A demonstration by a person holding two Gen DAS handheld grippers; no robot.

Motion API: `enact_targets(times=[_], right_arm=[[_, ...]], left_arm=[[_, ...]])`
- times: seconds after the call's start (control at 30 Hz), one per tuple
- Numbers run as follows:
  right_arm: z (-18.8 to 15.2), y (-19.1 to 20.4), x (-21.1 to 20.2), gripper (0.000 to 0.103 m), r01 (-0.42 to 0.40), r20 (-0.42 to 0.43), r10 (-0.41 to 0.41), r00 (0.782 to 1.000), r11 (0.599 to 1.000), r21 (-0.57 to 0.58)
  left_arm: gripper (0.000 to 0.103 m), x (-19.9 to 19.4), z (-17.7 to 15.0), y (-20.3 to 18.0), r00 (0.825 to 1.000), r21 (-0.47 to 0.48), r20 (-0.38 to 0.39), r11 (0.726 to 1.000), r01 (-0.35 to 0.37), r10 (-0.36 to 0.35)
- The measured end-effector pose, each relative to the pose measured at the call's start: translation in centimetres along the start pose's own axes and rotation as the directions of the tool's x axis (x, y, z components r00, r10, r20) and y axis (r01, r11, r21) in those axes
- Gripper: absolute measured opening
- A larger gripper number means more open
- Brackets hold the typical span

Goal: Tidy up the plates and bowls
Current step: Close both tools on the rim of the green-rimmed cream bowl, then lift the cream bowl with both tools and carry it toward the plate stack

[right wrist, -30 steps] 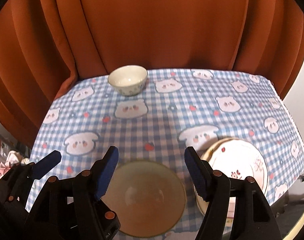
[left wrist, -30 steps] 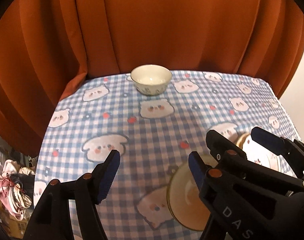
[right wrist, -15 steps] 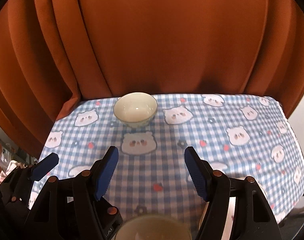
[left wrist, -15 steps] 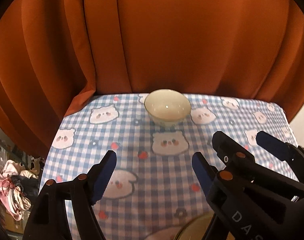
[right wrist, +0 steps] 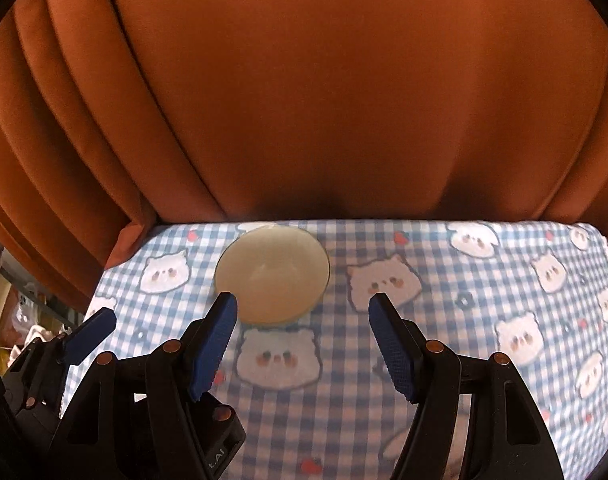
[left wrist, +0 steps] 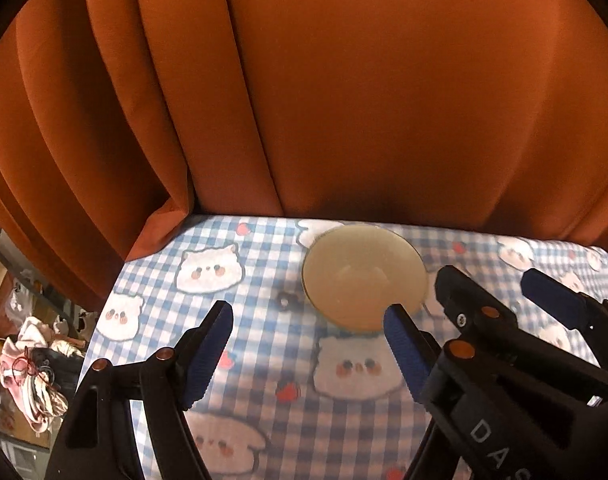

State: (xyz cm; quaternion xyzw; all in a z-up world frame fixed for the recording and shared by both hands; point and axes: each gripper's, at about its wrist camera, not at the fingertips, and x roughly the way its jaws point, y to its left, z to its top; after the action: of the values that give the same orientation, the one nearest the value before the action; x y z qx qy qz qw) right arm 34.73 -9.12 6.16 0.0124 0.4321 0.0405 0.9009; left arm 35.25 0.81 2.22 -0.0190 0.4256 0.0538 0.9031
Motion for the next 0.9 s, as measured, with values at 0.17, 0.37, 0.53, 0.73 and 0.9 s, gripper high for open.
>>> enact_targets(times=[0.17, 0.37, 0.53, 0.73, 0.9], right_arm=[[2.1, -0.4, 3.7, 0.065, 0.004, -0.007, -0.004, 1.000, 1.000, -0.025], [3.1, -0.5, 8.4, 0.061, -0.009, -0.034, 0.008, 0.999, 1.000, -0.029], [3.0, -0.7, 11.8, 0.053, -0.016, -0.063, 0.014, 0.998, 1.000, -0.025], [2.5, -0.9, 14.6, 0.041, -0.017, -0.103, 0.014, 0.995, 1.000, -0.023], [2.3, -0.9, 15.8, 0.030, -0.006, -0.110, 0.002, 0.994, 0.999, -0.034]], left_arm=[[0.079, 3.4, 1.5, -0.2, 0.999, -0.015, -0.007, 0.999, -0.040, 0.040], [0.067, 7.1, 2.1, -0.4, 0.996, -0.010, -0.025, 0.997, -0.083, 0.083], [0.053, 9.6, 1.8, 0.1, 0.996, -0.024, -0.054, 0.997, -0.076, 0.075], [0.040, 11.5, 1.1, 0.3, 0.996, -0.039, -0.081, 0.998, -0.052, 0.049], [0.027, 12.6, 0.7, 0.1, 0.995, -0.050, -0.098, 0.998, -0.036, 0.031]])
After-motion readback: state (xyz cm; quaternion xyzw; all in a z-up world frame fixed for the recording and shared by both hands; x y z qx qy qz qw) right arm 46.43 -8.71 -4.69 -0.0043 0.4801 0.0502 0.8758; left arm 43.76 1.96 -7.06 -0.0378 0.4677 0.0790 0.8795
